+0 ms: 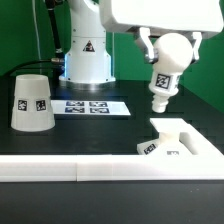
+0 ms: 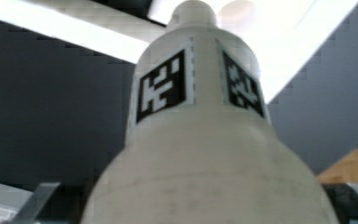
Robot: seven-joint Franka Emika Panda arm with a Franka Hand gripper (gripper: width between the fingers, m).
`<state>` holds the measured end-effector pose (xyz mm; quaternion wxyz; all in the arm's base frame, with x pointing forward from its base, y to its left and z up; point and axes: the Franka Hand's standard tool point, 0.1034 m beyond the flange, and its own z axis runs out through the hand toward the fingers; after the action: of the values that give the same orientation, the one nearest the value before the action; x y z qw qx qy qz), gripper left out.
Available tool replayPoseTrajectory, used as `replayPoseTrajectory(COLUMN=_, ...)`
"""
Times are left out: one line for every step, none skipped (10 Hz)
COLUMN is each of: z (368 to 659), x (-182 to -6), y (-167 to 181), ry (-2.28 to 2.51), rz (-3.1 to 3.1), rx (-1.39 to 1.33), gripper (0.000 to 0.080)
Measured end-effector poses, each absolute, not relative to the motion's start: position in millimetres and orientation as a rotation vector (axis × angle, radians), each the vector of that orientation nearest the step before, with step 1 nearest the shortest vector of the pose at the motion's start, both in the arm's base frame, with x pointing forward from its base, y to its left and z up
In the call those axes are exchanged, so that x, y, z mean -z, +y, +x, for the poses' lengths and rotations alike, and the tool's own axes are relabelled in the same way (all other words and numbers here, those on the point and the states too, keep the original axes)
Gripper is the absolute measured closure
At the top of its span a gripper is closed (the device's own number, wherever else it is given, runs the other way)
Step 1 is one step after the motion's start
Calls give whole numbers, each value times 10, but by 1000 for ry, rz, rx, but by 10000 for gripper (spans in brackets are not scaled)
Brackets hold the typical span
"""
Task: Assemble lamp
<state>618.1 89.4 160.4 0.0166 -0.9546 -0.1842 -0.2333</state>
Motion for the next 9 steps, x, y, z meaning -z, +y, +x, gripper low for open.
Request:
replayPoseTrajectory(z=6215, x=-1594, y=904, ry=-581, rz=-2963, rx=749, gripper=220)
replayPoseTrajectory(z=6210, x=-1580, y=873, ry=-577, rz=-2964, rx=774, gripper=220)
replayPoseTrajectory(z=6200, x=-1568, y=876, ry=-577, rz=-2965, rx=764, gripper=220)
replayPoseTrajectory(z=6198, x=-1563, y=875, ry=-577, rz=-2966, rx=763, gripper=220)
replayPoseTrajectory(z=6195, x=-1559, y=881, ry=-578, rz=-2965, rx=761, gripper=220)
replayPoseTrajectory(z=6178, x=-1548, y=925, ry=-564, rz=-2962, rx=751, gripper=220)
replayPoseTrajectory(z=6165, x=-1538, y=956, ry=-563, rz=-2960, rx=738, gripper=220)
replayPoseTrajectory(z=6162, x=-1520, y=942, ry=-560, rz=-2962, rx=728, gripper=220)
replayPoseTrajectory(z=6163, x=-1504, y=911, ry=-554, rz=-2965, rx=715, gripper=220)
